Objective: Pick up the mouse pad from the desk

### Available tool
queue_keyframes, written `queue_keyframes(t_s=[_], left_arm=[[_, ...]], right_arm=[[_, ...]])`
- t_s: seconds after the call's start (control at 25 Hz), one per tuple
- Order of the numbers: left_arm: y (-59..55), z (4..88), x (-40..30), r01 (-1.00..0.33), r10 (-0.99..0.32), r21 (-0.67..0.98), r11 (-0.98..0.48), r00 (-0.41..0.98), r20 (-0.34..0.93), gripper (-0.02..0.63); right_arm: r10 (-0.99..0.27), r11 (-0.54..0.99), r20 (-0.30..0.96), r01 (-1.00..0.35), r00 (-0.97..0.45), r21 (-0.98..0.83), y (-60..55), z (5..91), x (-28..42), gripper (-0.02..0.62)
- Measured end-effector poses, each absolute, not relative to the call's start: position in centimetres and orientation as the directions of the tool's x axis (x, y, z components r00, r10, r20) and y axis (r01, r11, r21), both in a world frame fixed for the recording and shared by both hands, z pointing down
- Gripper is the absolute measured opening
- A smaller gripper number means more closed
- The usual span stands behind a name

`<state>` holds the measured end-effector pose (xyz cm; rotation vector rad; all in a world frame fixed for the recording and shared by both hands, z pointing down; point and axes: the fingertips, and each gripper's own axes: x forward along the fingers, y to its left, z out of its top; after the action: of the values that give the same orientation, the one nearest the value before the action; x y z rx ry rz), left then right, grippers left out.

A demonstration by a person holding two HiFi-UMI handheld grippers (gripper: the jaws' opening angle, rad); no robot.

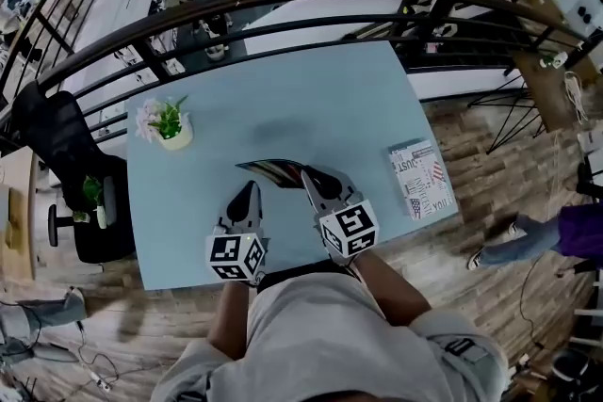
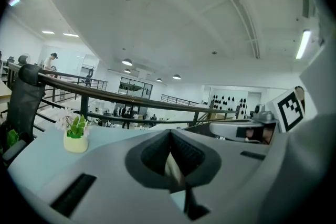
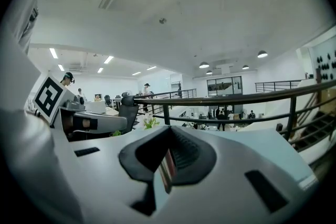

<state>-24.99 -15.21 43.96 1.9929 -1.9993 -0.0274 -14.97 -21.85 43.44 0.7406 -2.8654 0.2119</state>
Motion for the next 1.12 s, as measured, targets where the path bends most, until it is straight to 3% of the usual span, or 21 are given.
queue_keyframes(t_s=[0.48,1.12], left_arm=[[-15.4,37.3,-26.4,-0.981,-0.997,0.196,0.015,-0.001,0.071,0.012],[-14.6,34.9,-26.2,-0.987,-1.000,0.161,-0.005,0.007,0.015,0.012]], right_arm=[[-0.534,0.845,0.113,-0.533,-0.838,0.043,-23.0,37.1,-14.6,0.015],[-0.554,0.832,0.058,-0.547,-0.831,0.094,-22.3,34.1,-14.0,0.015]])
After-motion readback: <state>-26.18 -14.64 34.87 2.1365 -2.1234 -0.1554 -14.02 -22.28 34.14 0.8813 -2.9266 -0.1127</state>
